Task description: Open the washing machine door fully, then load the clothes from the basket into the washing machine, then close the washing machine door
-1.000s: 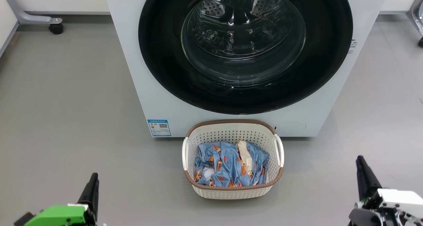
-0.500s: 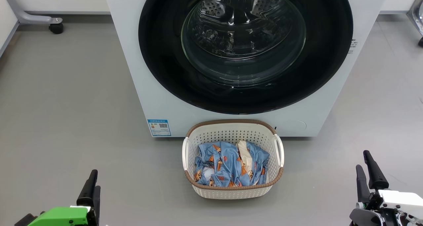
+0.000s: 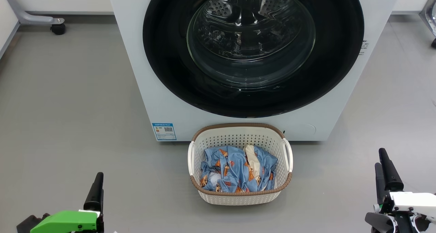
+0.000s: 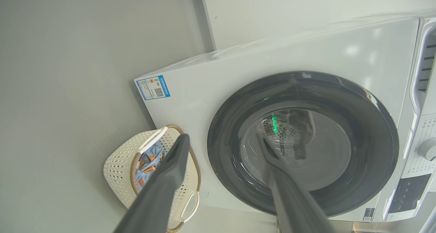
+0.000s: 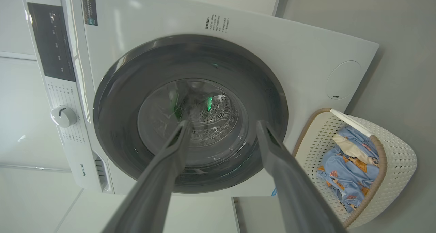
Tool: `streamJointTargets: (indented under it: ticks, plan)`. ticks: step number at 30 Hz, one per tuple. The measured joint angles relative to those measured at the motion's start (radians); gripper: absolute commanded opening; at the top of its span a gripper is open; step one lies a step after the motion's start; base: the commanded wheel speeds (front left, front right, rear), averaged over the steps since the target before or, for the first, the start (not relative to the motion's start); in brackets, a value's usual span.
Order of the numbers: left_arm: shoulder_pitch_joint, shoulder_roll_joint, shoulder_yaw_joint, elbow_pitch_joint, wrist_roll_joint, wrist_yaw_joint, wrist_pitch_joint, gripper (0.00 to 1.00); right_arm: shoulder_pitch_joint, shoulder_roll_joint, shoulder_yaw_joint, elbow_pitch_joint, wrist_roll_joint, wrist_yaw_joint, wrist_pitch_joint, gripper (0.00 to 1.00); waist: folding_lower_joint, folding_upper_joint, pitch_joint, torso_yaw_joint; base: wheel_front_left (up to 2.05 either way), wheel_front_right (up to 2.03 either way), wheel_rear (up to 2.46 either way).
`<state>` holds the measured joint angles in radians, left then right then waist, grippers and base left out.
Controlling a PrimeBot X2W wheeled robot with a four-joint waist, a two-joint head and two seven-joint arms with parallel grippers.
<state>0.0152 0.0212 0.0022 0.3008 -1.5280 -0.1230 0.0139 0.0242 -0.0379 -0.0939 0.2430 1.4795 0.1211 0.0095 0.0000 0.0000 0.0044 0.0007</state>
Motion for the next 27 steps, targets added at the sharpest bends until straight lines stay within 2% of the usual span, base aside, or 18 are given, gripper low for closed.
streamJointTargets:
  ticks: [12,19,27]
  plan:
    - [-0.001,0.035,-0.054,-0.004,0.123,0.000,-0.047,1.00,0.001,-0.021,0.005,-0.054,-0.156,0.000,-0.043,1.00,0.0000,0.0000,-0.001,0.000,0.00,0.00,0.00]
    - [-0.005,0.051,-0.069,-0.007,0.206,0.000,-0.071,1.00,0.004,-0.041,0.018,-0.082,-0.297,0.000,-0.068,1.00,0.0000,0.0000,-0.002,0.001,0.00,0.00,0.00]
    - [-0.011,0.060,-0.067,-0.020,0.349,0.000,-0.100,1.00,0.006,-0.072,0.044,-0.101,-0.481,0.000,-0.093,1.00,0.0000,0.0000,-0.005,0.003,0.00,0.00,0.00]
